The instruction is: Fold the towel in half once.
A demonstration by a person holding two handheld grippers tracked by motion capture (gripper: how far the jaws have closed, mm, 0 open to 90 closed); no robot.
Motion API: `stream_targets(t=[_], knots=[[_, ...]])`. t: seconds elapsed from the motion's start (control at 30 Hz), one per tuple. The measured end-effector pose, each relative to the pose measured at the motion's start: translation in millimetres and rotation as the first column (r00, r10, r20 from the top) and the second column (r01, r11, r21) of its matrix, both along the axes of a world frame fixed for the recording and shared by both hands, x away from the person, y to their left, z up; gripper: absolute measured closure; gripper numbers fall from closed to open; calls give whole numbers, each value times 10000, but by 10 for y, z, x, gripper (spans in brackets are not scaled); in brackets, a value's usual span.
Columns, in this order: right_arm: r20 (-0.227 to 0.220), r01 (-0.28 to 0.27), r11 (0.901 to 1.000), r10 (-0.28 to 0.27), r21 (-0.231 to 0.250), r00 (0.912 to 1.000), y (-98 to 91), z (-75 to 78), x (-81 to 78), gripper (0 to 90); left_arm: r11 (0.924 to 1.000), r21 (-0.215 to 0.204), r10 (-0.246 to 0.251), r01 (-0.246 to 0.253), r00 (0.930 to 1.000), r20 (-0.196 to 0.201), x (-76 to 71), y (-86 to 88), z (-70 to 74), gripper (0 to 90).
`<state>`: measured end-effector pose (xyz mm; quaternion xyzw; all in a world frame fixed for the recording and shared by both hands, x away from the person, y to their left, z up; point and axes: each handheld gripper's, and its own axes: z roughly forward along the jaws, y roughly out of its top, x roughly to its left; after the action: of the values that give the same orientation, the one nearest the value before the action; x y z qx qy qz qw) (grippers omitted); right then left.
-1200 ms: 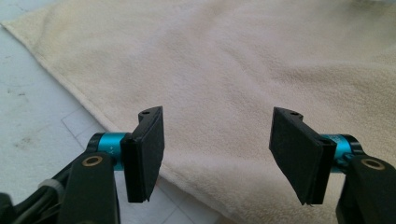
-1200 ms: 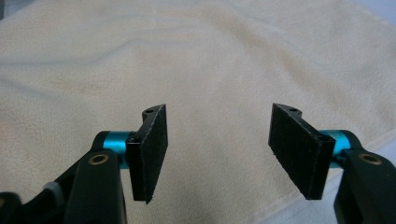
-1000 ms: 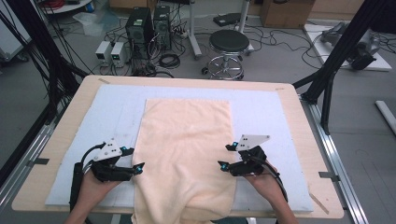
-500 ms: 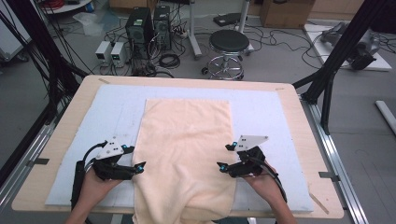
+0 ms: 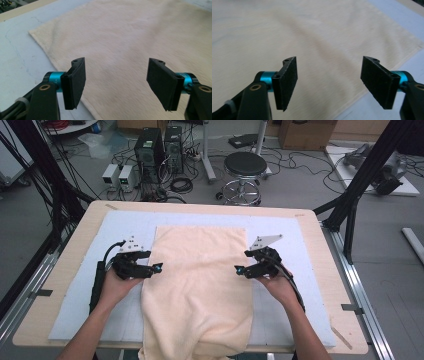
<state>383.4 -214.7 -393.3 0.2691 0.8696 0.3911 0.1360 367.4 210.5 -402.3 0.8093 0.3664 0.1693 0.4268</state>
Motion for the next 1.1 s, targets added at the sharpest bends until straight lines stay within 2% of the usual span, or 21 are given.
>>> stream_targets(t=[0.03, 0.1, 0.2, 0.23, 0.3, 0.33, 0.37, 0.47, 0.57, 0.63, 0.7, 0.77, 0.8, 0.9, 1.0, 1.1], knots=[[-112, 121, 9999, -121, 12, 9999, 3, -26, 83, 318, 9997, -77, 215, -216, 9997, -139, 62, 25, -51, 349], [-413, 335, 9994, -337, -58, 9986, 26, -107, 230, 328, 9986, 68, 533, -530, 9970, -570, 167, 73, -168, 370], [-558, 521, 9973, -549, -515, 9969, 64, -271, 373, 388, 9975, 406, 631, -585, 9903, -1239, 257, 85, -327, 385], [-655, 594, 9956, -642, -718, 9958, 71, -325, 403, 408, 9971, 626, 502, -424, 9904, -1289, 270, 70, -363, 403], [-1016, 713, 9928, -811, -961, 9915, 62, -416, 452, 450, 9957, 873, 380, -301, 9952, -902, 259, 25, -378, 421], [-1082, 825, 9945, -892, -650, 9901, 33, -426, 473, 502, 9965, 812, 282, -211, 9958, -870, 257, 11, -380, 471], [-1188, 933, 9941, -992, -545, 9879, 17, -418, 482, 579, 9965, 835, 90, -23, 9967, -803, 260, 5, -377, 534], [-1312, 701, 9967, -750, -416, 9885, 2, -410, 495, 776, 9981, 602, -115, 164, 9967, -803, 263, -26, -385, 727], [-1715, 534, 9985, -547, -121, 9837, -18, -390, 490, 841, 9990, 435, -101, 140, 9961, -873, 251, -2, -356, 801], [-1718, 316, 9995, -319, -41, 9846, -28, -348, 457, 848, 9994, 327, -127, 152, 9971, -753, 229, 45, -285, 811], [-1597, 156, 9996, -118, 228, 9871, -51, -265, 406, 853, 9998, -176, -21, 13, 9988, -491, 191, 96, -192, 814], [-1296, -53, 9989, 112, 457, 9915, -71, -151, 340, 856, 9983, -588, 4, -20, 9996, -275, 152, 145, -89, 815], [-1170, -125, 9984, 190, 559, 9929, -82, -88, 305, 856, 9978, -662, -38, 18, 9996, -294, 142, 162, -29, 815], [-905, -387, 9955, 465, 861, 9948, -120, 121, 205, 856, 9960, -865, -219, 231, 9996, 150, 79, 189, 193, 814], [-569, -706, 9922, 767, 1024, 9954, -148, 338, 89, 856, 9951, -827, -508, 533, 9982, 323, -35, 196, 376, 811], [-319, -1088, 9863, 1136, 1242, 9930, -184, 479, -126, 855, 9941, -504, -929, 959, 9939, 588, -260, 208, 433, 809]])
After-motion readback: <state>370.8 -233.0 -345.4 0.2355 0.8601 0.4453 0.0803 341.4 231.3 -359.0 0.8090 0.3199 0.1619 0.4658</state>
